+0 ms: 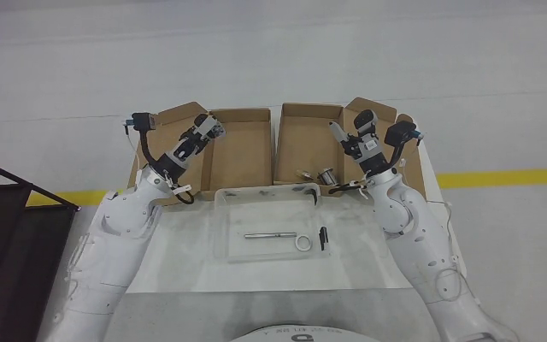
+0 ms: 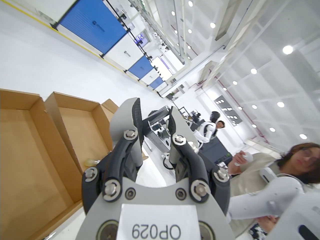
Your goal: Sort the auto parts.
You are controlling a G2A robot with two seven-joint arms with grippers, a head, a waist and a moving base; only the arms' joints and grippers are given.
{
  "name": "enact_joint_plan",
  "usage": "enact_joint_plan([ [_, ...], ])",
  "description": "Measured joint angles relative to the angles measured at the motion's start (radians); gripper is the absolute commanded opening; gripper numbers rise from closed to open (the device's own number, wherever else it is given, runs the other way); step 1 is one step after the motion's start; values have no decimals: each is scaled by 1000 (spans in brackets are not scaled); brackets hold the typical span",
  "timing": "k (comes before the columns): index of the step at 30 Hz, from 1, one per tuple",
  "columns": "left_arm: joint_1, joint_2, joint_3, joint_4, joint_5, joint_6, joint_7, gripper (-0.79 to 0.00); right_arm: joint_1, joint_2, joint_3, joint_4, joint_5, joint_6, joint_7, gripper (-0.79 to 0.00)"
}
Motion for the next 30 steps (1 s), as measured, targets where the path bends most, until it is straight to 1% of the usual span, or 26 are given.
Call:
enact_joint_plan([
  [2, 8, -3, 8, -10, 24, 15, 24, -785, 0, 0, 0, 0, 0, 0, 0, 0],
  [11, 12, -3, -3, -4, 22, 39, 27, -785, 0, 0, -1, 0, -3, 2, 3, 0],
  [13, 13, -4, -6, -9, 48, 56, 38, -785, 5, 0, -13, -5, -46, 27, 29, 0],
  [14, 10, -5, -2, -17, 74, 67, 43, -785, 11, -1, -32, -16, -93, 49, 48, 0],
  [17, -8, -10, 32, -46, 160, 101, 49, -785, 33, -6, -92, -35, -199, 53, 88, 0],
  [21, -40, -20, 94, -73, 246, 148, 51, -785, 68, -14, -155, -41, -259, 36, 126, 0],
  [23, -60, -26, 121, -72, 247, 164, 39, -785, 86, -18, -186, -45, -287, 20, 142, 0],
  [26, -85, -33, 142, -59, 239, 182, 25, -785, 103, -22, -222, -53, -327, -3, 156, 0],
  [30, -100, -38, 148, -45, 219, 188, 17, -785, 119, -26, -254, -53, -352, -22, 167, 0],
])
